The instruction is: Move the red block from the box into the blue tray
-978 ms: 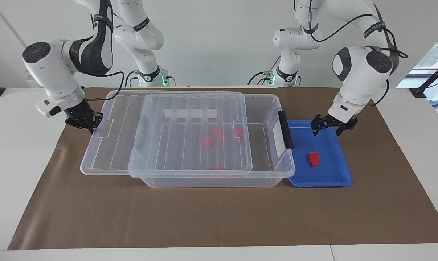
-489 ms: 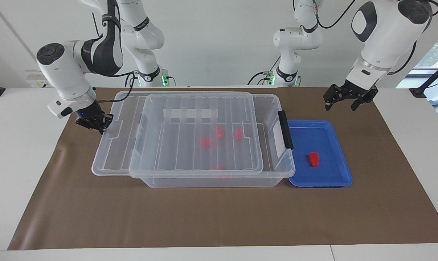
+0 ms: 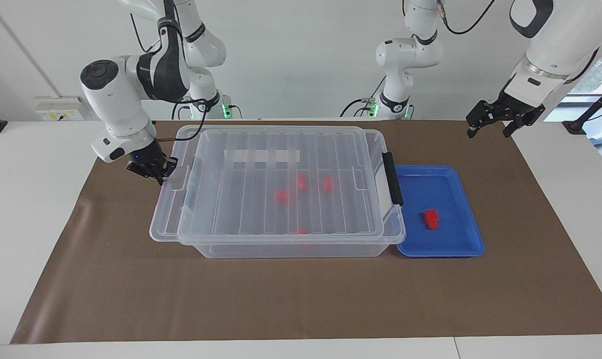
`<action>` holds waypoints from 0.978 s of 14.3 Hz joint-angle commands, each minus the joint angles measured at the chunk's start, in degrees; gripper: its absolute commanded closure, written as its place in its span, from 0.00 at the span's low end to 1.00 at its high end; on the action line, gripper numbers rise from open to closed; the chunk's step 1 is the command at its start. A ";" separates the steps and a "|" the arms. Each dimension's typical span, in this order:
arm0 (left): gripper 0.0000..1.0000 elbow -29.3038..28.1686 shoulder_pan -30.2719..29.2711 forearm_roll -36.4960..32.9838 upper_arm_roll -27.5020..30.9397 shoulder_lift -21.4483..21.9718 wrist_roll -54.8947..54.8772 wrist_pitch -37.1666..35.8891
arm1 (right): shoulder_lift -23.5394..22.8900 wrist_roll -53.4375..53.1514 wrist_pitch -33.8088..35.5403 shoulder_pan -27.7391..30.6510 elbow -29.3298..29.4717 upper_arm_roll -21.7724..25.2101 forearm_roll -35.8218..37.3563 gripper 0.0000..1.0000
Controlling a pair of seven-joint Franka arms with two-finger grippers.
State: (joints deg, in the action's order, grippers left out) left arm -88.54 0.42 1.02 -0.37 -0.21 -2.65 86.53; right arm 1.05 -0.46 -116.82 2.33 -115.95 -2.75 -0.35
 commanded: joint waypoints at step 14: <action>0.00 -0.59 0.11 -0.41 -0.77 0.57 -0.95 -1.54 | 1.32 -8.06 -0.78 -4.79 -2.00 -0.06 -0.97 1.00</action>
State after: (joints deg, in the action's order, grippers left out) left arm -88.67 0.52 1.03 -1.39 -0.21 -3.29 85.67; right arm 1.18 -7.64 -116.84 -2.31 -116.26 -2.73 -0.55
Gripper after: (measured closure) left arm 0.000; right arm 0.991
